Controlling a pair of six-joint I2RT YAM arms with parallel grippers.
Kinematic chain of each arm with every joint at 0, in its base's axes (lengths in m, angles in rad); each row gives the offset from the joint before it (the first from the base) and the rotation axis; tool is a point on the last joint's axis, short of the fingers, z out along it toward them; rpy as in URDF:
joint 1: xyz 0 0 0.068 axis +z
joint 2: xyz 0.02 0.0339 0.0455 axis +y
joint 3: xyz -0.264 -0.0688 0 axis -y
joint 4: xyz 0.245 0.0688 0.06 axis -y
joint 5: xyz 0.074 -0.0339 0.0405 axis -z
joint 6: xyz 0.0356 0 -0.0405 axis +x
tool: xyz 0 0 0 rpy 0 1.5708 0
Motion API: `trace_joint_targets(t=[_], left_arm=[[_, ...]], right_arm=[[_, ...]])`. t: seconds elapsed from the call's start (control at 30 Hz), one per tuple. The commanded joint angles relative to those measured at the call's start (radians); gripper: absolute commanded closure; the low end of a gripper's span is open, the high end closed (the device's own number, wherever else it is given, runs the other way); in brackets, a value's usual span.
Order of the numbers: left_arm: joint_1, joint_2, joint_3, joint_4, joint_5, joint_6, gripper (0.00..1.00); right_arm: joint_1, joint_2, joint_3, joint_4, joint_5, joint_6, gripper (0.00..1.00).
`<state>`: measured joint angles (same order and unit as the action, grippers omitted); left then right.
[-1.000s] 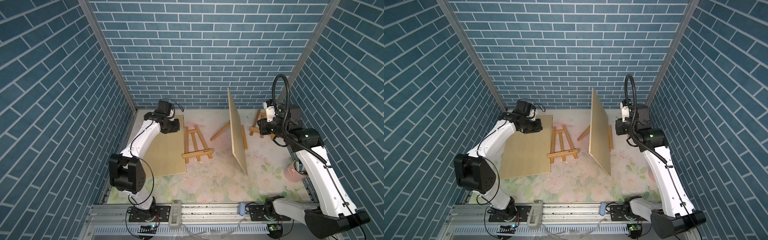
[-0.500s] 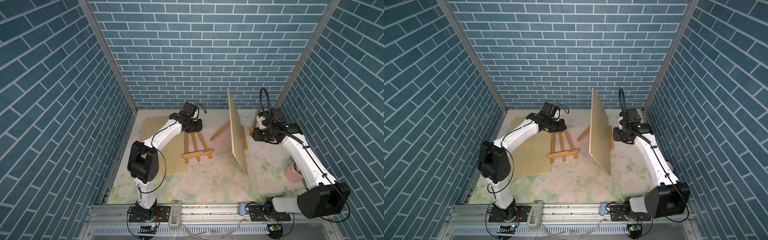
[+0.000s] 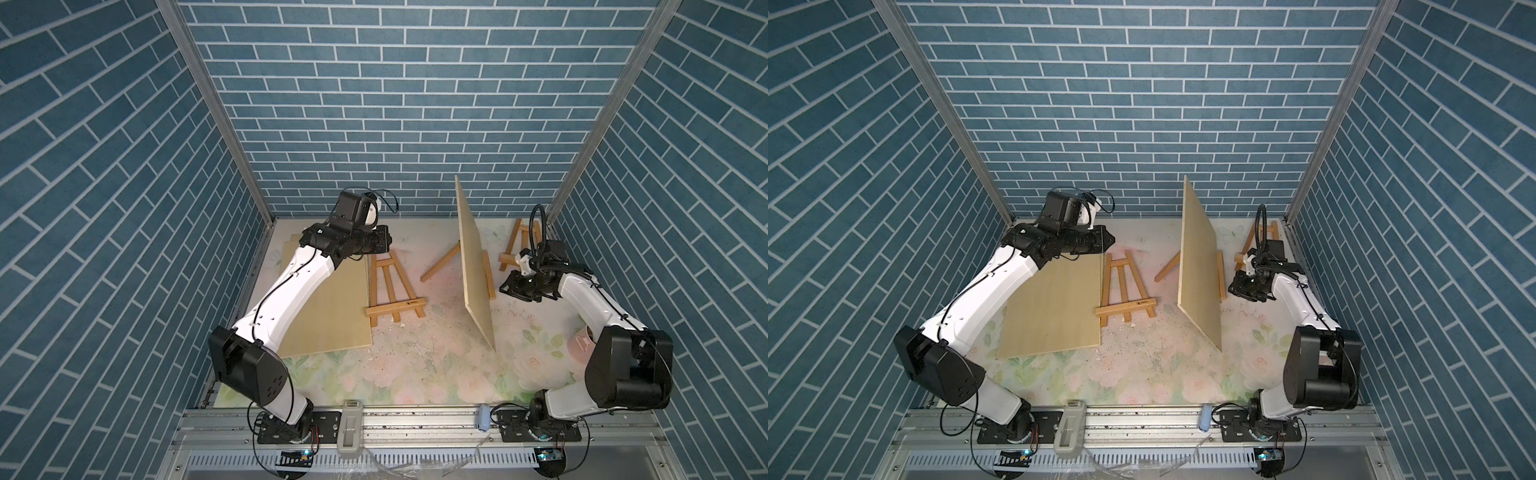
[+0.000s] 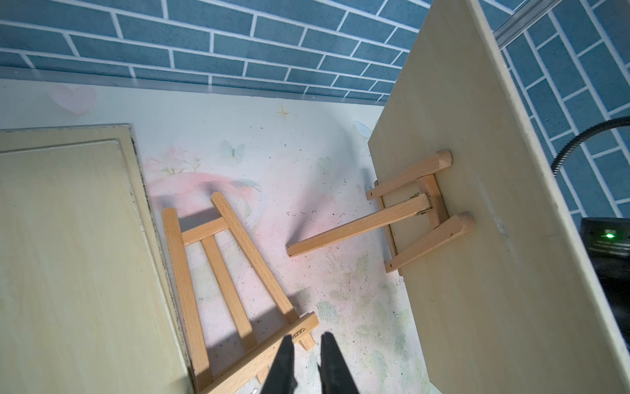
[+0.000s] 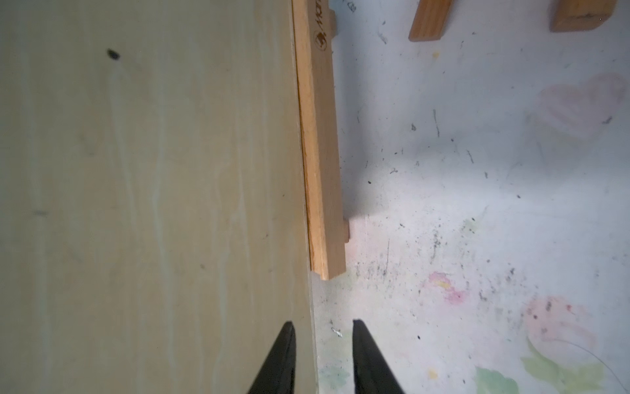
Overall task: Disassemble the easel
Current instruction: Adjust the easel at the center of the board.
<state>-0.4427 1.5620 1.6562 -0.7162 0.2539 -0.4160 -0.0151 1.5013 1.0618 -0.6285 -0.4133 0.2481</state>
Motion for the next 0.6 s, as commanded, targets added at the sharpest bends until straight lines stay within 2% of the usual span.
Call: trace_joint_targets(t=[0.0,0.2,0.57], left_arm=[[0.031,-0.033,-0.003,-0.058,-0.006,0.016,0.82],[0.069,-0.066,-0.007,-0.082,0.002,0.029,0.81],[0.093,-0.066,-0.019,-0.079,0.040,0.028,0.81]], right_arm=[[-0.009,0.027,-0.010,0.109,-0.063,0.036,0.70],[-0.014,0.080,-0.033,0.189,-0.093,0.066,0.70],[-0.015,0.132,-0.068,0.254,-0.072,0.085,0.68]])
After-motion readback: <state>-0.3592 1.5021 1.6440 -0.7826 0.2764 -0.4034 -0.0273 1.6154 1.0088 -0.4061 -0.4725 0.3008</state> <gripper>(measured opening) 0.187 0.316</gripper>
